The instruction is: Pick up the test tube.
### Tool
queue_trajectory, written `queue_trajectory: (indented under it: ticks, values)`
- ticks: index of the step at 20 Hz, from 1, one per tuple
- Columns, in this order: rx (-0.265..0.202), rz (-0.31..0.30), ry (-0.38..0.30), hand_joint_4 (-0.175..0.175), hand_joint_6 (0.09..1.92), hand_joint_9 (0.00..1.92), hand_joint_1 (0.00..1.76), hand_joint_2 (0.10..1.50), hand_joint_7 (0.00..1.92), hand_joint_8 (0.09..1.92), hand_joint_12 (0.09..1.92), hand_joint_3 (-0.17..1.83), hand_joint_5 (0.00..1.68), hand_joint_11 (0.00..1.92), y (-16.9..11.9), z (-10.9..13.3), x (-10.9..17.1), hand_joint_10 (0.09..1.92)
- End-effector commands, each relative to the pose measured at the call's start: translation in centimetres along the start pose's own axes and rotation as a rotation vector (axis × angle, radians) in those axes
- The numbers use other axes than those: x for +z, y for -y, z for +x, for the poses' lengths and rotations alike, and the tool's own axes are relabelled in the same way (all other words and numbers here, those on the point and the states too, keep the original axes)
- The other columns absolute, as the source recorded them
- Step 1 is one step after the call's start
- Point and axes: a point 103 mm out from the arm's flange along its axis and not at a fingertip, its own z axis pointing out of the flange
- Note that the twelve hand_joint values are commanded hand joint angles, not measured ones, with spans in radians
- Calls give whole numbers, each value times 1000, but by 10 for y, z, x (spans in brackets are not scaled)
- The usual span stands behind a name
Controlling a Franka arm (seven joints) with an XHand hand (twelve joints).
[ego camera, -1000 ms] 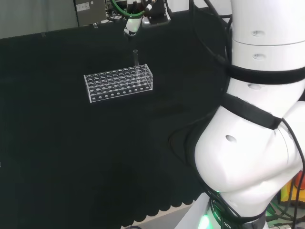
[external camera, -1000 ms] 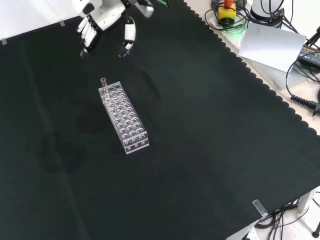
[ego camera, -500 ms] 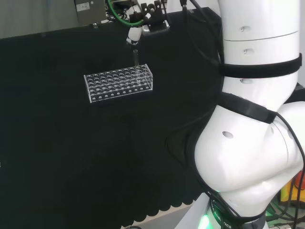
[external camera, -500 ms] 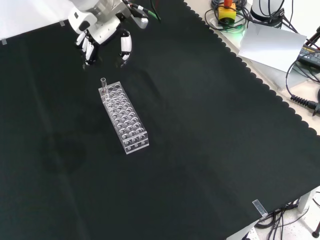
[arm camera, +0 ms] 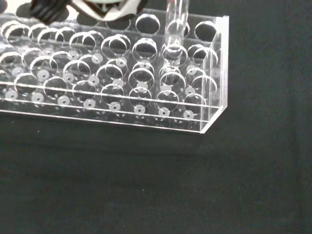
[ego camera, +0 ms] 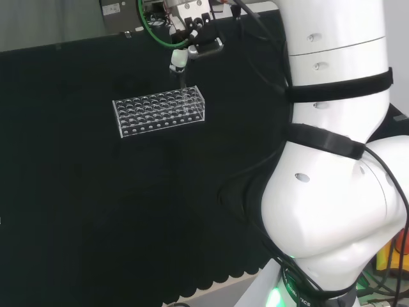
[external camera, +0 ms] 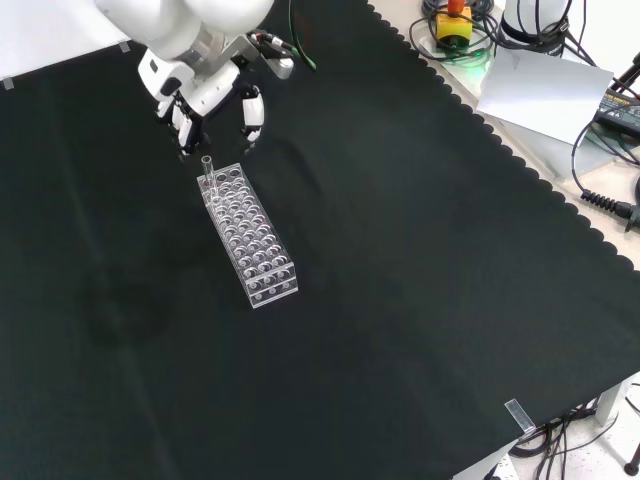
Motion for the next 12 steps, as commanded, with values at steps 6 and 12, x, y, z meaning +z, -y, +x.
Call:
queue_trajectory:
  ticks: [6, 12]
  values:
    - [-9, 58, 44, -97, 603, 692, 920, 679, 837, 753, 1508, 725, 481, 259, -16, 10, 23, 713]
    - [3, 59, 43, -93, 634, 691, 941, 664, 841, 759, 1501, 741, 475, 266, -23, 8, 29, 717]
